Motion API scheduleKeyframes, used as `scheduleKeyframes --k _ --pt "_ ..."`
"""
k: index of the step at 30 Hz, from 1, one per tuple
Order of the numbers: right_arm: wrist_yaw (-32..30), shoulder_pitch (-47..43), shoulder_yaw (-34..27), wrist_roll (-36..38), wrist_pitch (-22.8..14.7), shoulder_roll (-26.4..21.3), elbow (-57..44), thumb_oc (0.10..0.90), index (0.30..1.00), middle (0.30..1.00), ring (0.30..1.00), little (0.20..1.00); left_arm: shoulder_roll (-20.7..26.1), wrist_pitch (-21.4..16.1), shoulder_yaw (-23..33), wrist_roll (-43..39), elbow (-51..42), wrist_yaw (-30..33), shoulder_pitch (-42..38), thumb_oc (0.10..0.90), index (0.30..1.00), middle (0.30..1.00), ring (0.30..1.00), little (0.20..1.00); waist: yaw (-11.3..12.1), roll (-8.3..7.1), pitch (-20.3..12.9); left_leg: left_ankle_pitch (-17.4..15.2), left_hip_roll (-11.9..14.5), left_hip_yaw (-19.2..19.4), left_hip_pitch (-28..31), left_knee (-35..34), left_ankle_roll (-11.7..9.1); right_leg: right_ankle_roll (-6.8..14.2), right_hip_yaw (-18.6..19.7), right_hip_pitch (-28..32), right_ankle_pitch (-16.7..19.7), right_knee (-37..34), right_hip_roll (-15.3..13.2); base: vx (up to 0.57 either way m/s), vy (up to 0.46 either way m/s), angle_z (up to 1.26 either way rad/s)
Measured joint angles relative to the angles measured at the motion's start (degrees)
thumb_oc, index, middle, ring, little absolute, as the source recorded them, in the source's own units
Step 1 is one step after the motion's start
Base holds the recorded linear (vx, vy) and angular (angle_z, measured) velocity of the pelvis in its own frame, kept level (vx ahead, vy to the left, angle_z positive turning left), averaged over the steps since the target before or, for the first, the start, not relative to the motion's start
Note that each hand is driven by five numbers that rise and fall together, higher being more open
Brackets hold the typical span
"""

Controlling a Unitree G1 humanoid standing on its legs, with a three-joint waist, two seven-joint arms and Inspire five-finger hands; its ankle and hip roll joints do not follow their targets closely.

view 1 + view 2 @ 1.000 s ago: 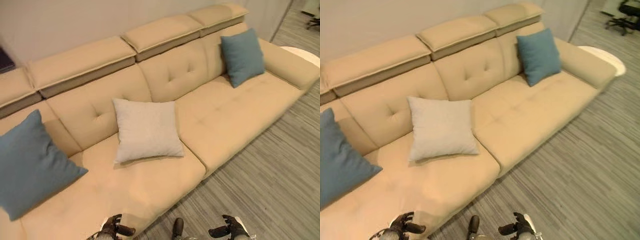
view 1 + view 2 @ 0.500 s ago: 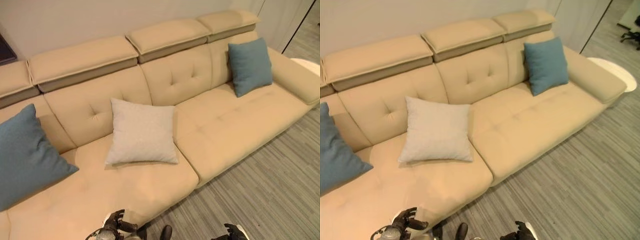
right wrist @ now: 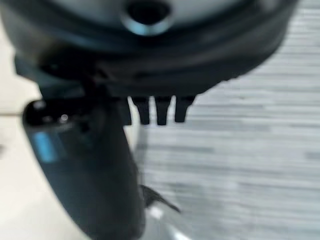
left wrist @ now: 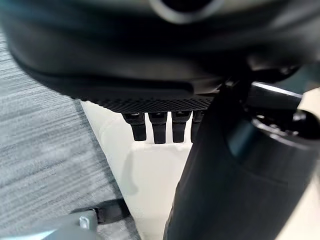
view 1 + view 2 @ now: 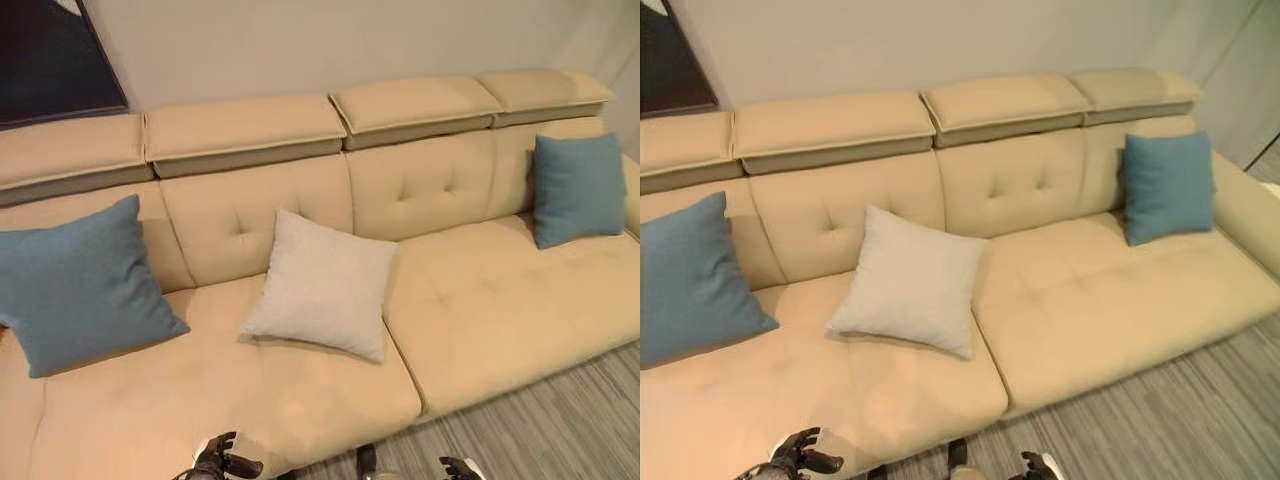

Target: Pick up all the scattered cushions and arrange them neatly on the sofa.

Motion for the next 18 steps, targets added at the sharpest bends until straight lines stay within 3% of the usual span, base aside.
scheduleKeyframes --k 5,10,16,18 --pt "-0.75 -0.77 -3.53 2.95 -0.42 -2.05 -9.74 0.8 0.9 0.9 0.9 0.9 0.2 -0.69 0.72 -3.73 -11.2 1.6 -0.59 0.8 0.9 0.9 0.9 0.9 0.31 -0.11 0.22 0.55 2.26 -1.21 -1.11 -0.86 -2.01 -0.92 -2.24 0.0 -0.05 -1.07 1.98 -0.01 -0.083 0.15" --pt "-2.41 0.28 -5.92 5.25 -2.17 -4.87 -20.81 0.8 0.9 0.9 0.9 0.9 0.98 -2.58 2.82 -6.4 -21.06 3.56 -1.3 0.8 0.9 0.9 0.9 0.9 0.12 0.0 0.6 1.21 2.49 -2.08 -2.39 -1.62 -2.88 -0.88 -3.79 -1.06 -0.12 -1.08 1.95 -0.01 -0.038 0.15" --pt "-4.17 -1.27 -6.39 6.54 -2.87 -5.29 -22.68 0.8 0.9 0.9 0.9 0.9 2.9 -3.0 5.05 -6.71 -25.01 8.0 -3.31 0.8 0.9 0.9 0.9 0.9 0.17 0.79 1.96 1.88 2.36 -3.14 -4.1 -1.94 -3.02 -0.83 -5.04 -2.65 -0.13 -1.06 1.61 -0.09 -0.028 0.13" --pt "-5.61 -3.33 -5.34 7.99 -2.27 -5.95 -23.9 0.8 0.9 0.9 0.9 0.9 3.89 -1.48 3.83 -6.03 -29.2 11.99 -4.91 0.8 0.9 0.9 0.9 0.9 -0.51 0.89 2.56 2.53 1.51 -3.19 -10.44 0.97 -3.62 -0.36 -5.52 -6.94 0.08 -0.49 0.79 -0.14 -0.028 0.26"
